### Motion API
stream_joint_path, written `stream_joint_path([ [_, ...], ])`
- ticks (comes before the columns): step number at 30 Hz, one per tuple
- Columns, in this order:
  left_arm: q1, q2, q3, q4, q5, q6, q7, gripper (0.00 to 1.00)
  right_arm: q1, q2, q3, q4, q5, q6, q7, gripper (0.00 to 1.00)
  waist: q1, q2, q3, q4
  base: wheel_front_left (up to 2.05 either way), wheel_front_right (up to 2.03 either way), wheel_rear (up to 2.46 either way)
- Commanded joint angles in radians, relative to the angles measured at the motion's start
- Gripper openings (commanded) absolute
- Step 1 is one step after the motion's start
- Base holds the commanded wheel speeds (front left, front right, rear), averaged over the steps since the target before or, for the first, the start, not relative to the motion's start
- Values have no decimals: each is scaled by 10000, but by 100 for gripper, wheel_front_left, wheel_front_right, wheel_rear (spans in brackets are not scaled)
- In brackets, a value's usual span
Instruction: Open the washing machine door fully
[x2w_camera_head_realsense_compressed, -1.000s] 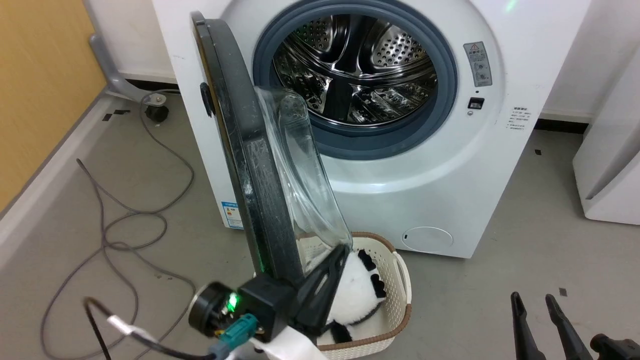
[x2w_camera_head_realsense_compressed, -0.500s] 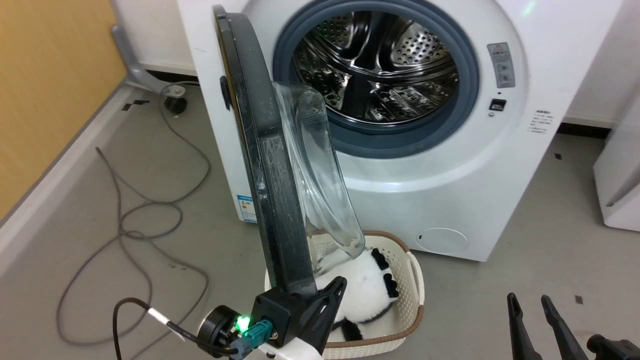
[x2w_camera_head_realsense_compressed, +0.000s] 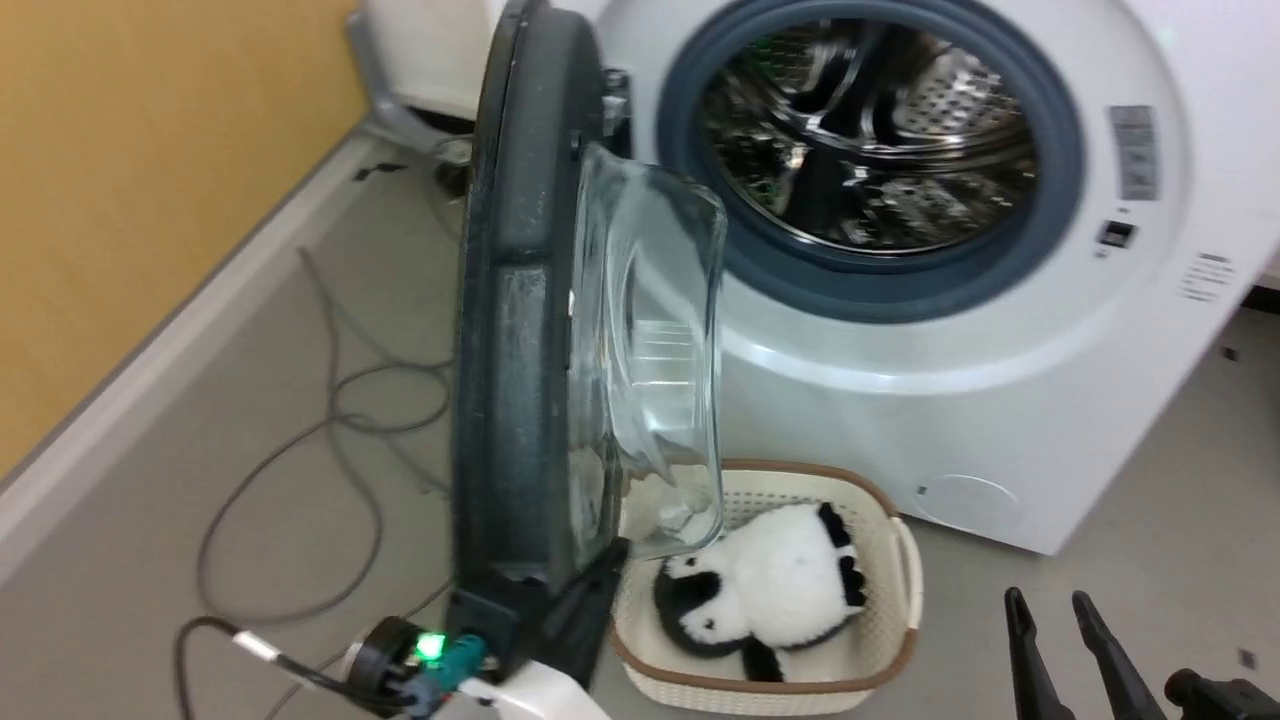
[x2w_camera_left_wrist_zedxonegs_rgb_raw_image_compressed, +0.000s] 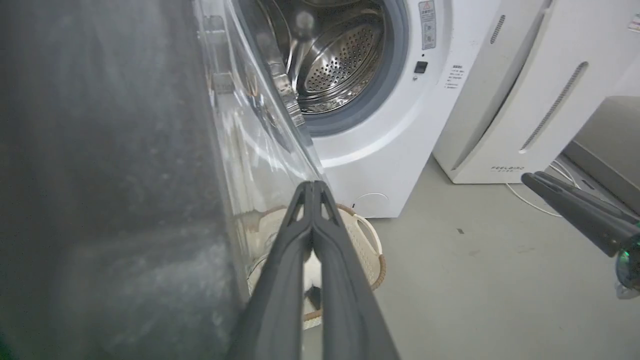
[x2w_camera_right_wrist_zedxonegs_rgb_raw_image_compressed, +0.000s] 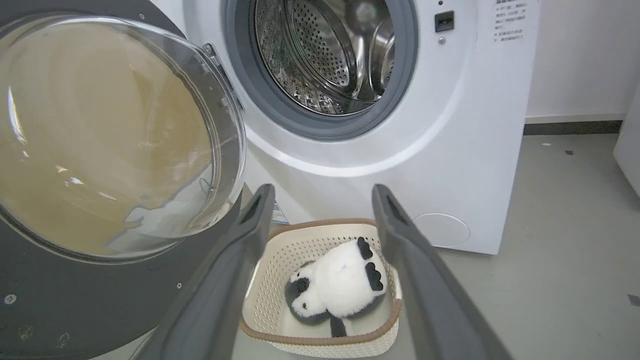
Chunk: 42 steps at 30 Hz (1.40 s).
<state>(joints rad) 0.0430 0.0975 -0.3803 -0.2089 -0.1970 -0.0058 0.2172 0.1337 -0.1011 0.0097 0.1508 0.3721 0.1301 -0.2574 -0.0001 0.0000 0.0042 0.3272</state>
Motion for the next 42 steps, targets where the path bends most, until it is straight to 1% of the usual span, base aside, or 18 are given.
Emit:
stream_joint_path([
  [1, -108, 212, 528, 268, -69, 260, -106, 0, -133, -30, 53, -14, -18, 6, -43, 100, 1, 0, 113, 408, 0, 0, 0],
  [8, -72, 433, 1250, 410, -264, 560, -621, 0, -205, -148, 115, 13, -107, 6, -43, 100, 1, 0, 417, 1176, 0, 0, 0],
  [17, -279, 579, 2055, 539, -560, 883, -1091, 0, -394, -380, 249, 17, -133, 6, -43, 100, 1, 0, 936, 1658, 0, 0, 0],
  [22, -464, 646, 2654, 654, -849, 1084, -1426, 0, -527, -594, 352, 25, -141, 6, -43, 100, 1, 0, 1356, 1748, 0, 0, 0],
  [29, -999, 863, 3594, 1098, -1383, 1226, -1839, 0, -673, -915, 456, -20, -110, 6, 104, 100, 1, 0, 1939, 1728, 0, 0, 0],
  [34, -1480, 1258, 4183, 1691, -1629, 1169, -2125, 0, -853, -1120, 484, -205, -126, 6, 252, 100, 1, 0, 2424, 1583, 0, 0, 0],
  [42, -2727, 2021, 5115, 2920, -2013, 1115, -2487, 0, -1154, -1387, 371, -537, -174, 6, 499, 100, 1, 0, 3257, 1370, 0, 0, 0],
])
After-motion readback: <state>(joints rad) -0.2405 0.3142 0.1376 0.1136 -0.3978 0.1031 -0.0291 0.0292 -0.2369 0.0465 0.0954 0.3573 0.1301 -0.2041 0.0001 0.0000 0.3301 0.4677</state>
